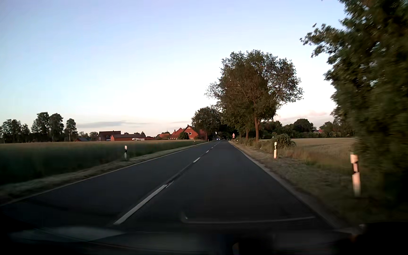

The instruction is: Follow the waypoints while adhering to traffic rules and regulations

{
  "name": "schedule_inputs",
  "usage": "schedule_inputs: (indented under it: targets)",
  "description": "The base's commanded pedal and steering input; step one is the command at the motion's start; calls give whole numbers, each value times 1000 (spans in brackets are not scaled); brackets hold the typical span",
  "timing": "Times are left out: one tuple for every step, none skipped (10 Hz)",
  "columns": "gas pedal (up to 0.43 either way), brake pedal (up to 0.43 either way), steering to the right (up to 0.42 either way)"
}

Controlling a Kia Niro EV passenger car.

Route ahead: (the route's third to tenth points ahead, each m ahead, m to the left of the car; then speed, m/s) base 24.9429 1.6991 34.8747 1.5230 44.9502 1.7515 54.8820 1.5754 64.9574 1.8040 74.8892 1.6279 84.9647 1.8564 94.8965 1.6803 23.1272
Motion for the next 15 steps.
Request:
schedule_inputs:
  targets:
    - [98, 6, 3]
    - [98, 0, 3]
    - [79, 6, 3]
    - [0, 6, 3]
    - [0, 6, 3]
    - [0, 6, 3]
    - [0, 6, 3]
    - [0, 6, 3]
    - [0, 6, 3]
    - [0, 6, 3]
    - [0, 6, 3]
    - [0, 6, 3]
    - [0, 6, 3]
    - [0, 6, 4]
    - [0, 6, 4]
